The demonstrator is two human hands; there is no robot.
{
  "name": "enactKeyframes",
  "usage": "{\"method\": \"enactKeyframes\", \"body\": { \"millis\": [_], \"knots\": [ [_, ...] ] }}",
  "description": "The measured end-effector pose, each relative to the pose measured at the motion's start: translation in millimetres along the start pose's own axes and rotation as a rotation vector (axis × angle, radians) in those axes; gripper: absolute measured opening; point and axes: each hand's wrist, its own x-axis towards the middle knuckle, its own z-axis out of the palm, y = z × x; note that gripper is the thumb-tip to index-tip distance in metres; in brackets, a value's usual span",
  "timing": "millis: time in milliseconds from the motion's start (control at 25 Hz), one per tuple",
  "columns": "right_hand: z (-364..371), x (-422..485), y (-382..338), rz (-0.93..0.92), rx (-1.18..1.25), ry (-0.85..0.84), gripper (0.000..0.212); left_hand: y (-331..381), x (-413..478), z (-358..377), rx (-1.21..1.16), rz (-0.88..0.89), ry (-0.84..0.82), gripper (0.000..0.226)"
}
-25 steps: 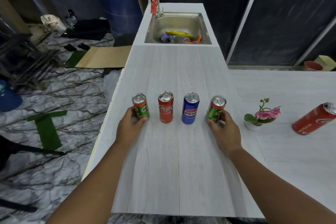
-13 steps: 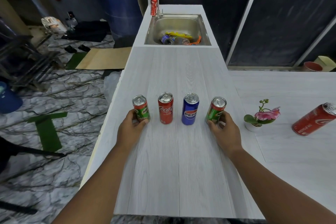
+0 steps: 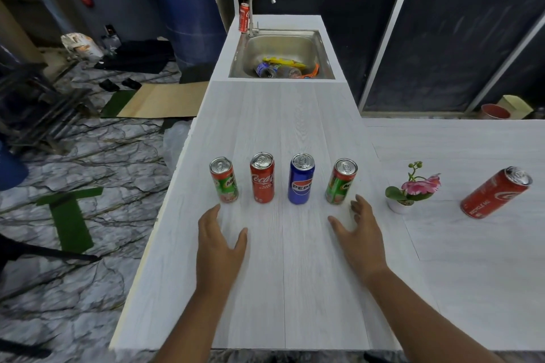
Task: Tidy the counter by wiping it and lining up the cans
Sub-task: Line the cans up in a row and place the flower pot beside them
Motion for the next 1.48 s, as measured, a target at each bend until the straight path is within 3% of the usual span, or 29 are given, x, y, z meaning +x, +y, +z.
{"method": "enactKeyframes", "body": {
  "millis": [280, 560, 800, 960, 1120, 1320, 1480],
  "knots": [
    [-34, -50, 31, -0.048, -0.085, 0.058, 0.072, 17, -24, 10, 0.189, 0.217, -0.198, 0.052],
    [-101, -56, 66, 0.035, -0.108, 0.187, 0.067, 82, -62, 93, 0.101, 0.421, -0.407, 0.047],
    [-163, -33, 97, 0.137, 0.027, 0.262, 0.066, 143, -83, 164, 0.105, 0.519, -0.547, 0.049],
    [-207, 17, 112, 0.184, 0.184, 0.407, 0.078, 153, -87, 181, 0.169, 0.544, -0.547, 0.051],
    [-240, 75, 119, 0.203, 0.278, 0.405, 0.093, 156, -86, 181, 0.208, 0.535, -0.546, 0.054],
    [-247, 114, 132, 0.185, 0.282, 0.392, 0.064, 159, -87, 178, 0.219, 0.513, -0.551, 0.054],
    [-241, 107, 128, 0.188, 0.295, 0.428, 0.054, 160, -88, 176, 0.207, 0.532, -0.53, 0.049]
  ]
}}
